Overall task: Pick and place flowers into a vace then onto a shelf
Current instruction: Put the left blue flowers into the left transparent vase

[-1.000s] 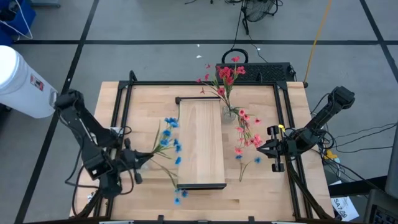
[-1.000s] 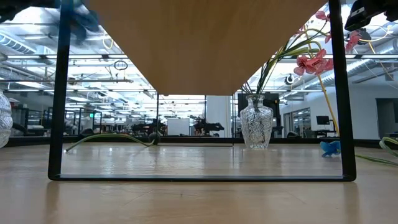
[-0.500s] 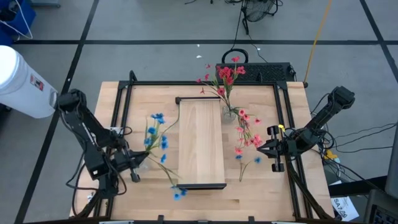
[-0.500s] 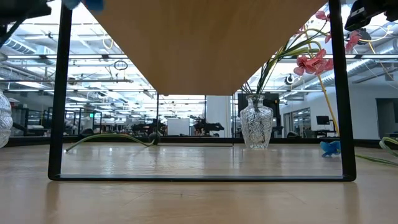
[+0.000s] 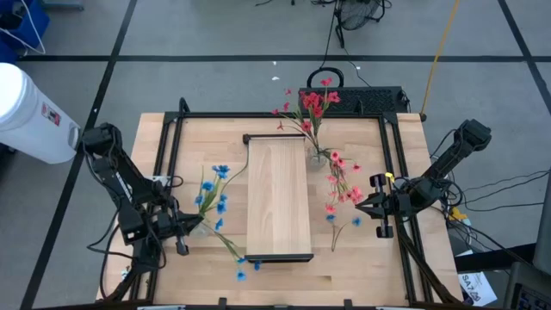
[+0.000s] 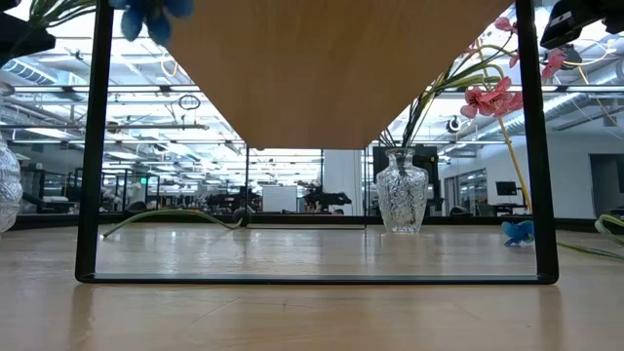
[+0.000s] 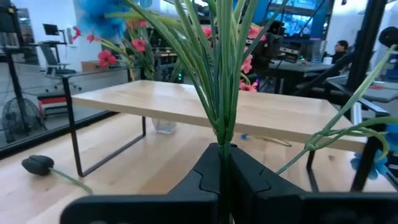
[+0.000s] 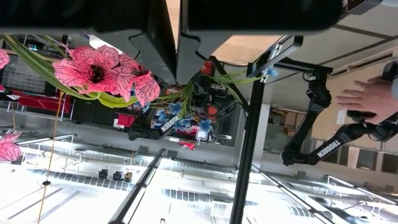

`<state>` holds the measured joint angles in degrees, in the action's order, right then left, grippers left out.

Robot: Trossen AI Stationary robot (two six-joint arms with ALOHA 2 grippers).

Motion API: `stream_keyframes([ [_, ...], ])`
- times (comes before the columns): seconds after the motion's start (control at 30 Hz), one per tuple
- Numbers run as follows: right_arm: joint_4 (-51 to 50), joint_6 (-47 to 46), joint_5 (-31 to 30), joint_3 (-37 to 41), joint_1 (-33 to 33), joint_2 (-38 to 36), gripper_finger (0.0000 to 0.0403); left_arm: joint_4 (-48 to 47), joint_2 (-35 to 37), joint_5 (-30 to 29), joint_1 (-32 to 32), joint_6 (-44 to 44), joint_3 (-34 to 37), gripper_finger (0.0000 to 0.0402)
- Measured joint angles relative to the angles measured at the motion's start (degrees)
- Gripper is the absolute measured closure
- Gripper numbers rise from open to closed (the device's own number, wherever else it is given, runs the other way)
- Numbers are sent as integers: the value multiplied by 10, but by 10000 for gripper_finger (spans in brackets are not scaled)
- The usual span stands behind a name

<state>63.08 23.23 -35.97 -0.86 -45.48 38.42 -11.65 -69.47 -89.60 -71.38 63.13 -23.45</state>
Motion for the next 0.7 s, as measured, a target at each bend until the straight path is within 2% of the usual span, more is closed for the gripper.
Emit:
stream_keyframes([
  [0.17, 0, 0, 0, 0, 0, 0, 394, 0, -23, -3, -9, 33, 7, 377],
  [0.4, 0, 0, 0, 0, 0, 0, 394, 0, -76, -14, -26, 84, 7, 391],
  [0.53, 0, 0, 0, 0, 0, 0, 394, 2, -101, -18, -27, 115, 6, 357],
  [0.7, 0, 0, 0, 0, 0, 0, 394, 7, -109, -18, -28, 110, 6, 320],
])
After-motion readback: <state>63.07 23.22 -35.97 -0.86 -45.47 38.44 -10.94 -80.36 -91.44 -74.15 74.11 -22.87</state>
